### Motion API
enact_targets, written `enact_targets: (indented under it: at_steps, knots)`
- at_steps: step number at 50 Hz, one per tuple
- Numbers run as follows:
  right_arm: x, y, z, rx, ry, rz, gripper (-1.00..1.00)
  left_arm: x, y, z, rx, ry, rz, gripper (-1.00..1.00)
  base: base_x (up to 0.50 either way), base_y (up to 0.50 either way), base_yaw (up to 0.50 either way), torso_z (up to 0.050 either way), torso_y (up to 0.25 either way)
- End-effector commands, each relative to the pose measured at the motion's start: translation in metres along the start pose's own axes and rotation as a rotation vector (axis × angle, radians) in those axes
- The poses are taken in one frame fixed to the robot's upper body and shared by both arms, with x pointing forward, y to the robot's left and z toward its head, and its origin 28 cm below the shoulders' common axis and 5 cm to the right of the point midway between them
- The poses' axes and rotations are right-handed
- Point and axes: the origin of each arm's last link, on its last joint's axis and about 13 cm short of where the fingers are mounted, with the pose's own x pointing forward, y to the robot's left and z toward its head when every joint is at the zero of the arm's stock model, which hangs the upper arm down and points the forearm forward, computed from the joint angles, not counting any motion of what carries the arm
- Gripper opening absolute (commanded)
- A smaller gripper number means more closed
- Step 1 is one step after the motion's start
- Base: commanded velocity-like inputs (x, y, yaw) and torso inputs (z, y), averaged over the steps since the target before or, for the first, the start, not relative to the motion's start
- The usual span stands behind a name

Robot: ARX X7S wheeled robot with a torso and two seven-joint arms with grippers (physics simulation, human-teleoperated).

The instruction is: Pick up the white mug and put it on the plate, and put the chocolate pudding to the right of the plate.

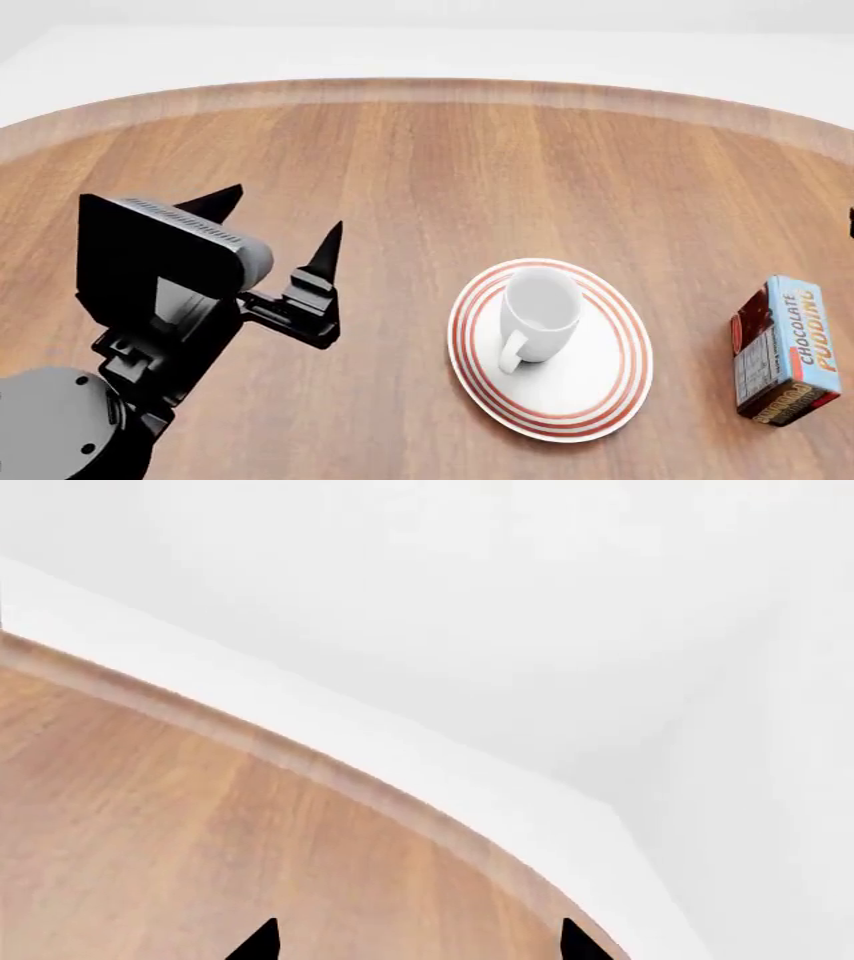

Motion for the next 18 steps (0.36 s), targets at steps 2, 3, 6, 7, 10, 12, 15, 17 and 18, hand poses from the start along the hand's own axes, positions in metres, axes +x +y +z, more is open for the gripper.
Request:
enact_targets:
  at_steps: [2,3,6,7,10,12,15,17,18]
  knots:
    - [-0.02,0.016,0.0,0.072,-0.145,-0.067,1.0,-0.002,-0.003,0.008,-0.003,-0.071,-0.014,1.0,0.0,0.0,0.0,0.0,0.0]
    - [-0.021,0.018,0.001,0.069,-0.155,-0.069,1.0,-0.003,-0.003,0.009,0.0,-0.077,-0.007,1.0,0.0,0.0,0.0,0.0,0.0]
    - [-0.026,0.023,0.003,0.068,-0.183,-0.057,1.0,-0.006,-0.002,0.011,0.005,-0.087,0.008,1.0,0.0,0.0,0.0,0.0,0.0]
    - [-0.027,0.025,0.003,0.07,-0.193,-0.043,1.0,-0.006,-0.002,0.011,0.006,-0.089,0.014,1.0,0.0,0.0,0.0,0.0,0.0]
    - [-0.033,0.032,0.005,0.072,-0.228,-0.026,1.0,-0.008,-0.001,0.011,0.013,-0.091,0.027,1.0,0.0,0.0,0.0,0.0,0.0]
    - [-0.036,0.037,0.006,0.064,-0.241,-0.017,1.0,-0.011,-0.001,0.01,0.019,-0.094,0.039,1.0,0.0,0.0,0.0,0.0,0.0]
    - [-0.039,0.043,0.006,0.067,-0.256,0.001,1.0,-0.015,0.002,0.011,0.016,-0.104,0.061,1.0,0.0,0.0,0.0,0.0,0.0]
    - [-0.04,0.047,0.005,0.076,-0.269,0.013,1.0,-0.017,0.004,0.01,0.013,-0.106,0.075,1.0,0.0,0.0,0.0,0.0,0.0]
    - [-0.04,0.048,0.005,0.08,-0.278,0.005,1.0,-0.018,0.004,0.01,0.012,-0.105,0.082,1.0,0.0,0.0,0.0,0.0,0.0]
